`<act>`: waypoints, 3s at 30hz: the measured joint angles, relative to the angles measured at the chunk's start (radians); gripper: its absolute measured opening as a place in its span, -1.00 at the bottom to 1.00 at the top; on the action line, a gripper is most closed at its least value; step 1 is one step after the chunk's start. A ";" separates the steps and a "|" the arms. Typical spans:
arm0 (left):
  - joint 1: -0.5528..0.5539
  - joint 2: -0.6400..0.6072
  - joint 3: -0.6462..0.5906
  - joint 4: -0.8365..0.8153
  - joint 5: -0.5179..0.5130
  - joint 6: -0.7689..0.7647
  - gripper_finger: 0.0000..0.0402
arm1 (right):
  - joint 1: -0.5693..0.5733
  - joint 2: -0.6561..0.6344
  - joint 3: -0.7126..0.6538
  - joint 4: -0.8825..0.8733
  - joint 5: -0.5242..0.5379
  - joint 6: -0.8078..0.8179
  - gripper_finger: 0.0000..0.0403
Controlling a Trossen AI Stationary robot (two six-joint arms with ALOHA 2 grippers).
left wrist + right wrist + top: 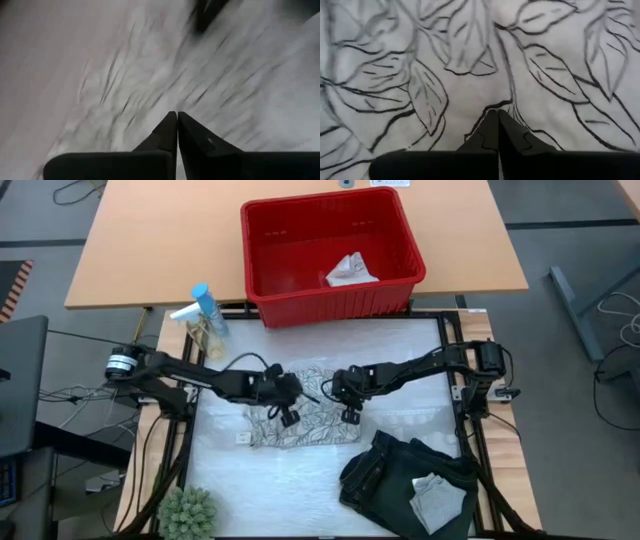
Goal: Fold Laundry from Bin
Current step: Fold the white from the red laundry bin
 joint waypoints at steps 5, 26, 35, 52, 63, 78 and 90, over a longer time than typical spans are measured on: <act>0.000 -0.143 0.070 0.057 -0.005 0.033 -0.96 | -0.011 -0.035 0.063 0.011 -0.070 -0.033 -0.88; 0.001 -0.609 0.021 0.345 0.286 0.229 -1.00 | -0.166 -0.837 0.128 -0.080 -0.432 -0.245 -0.85; 0.001 -0.678 -0.159 0.569 0.187 0.185 -1.00 | -0.169 -1.001 0.045 -0.185 -0.436 -0.244 -0.88; 0.001 -0.673 -0.202 0.523 0.152 0.114 -1.00 | -0.157 -1.227 -0.471 0.280 -0.431 0.125 -0.86; -0.005 -0.433 -0.202 0.519 0.185 -0.084 -1.00 | -0.113 -1.008 -0.593 0.277 -0.387 0.408 -0.83; -0.006 -0.164 -0.202 0.504 0.401 -0.198 -0.45 | -0.082 -0.577 -0.591 0.480 -0.134 0.727 0.21; -0.003 -0.014 -0.202 0.514 0.364 -0.172 -0.26 | -0.065 -0.324 -0.533 0.562 -0.140 0.812 0.27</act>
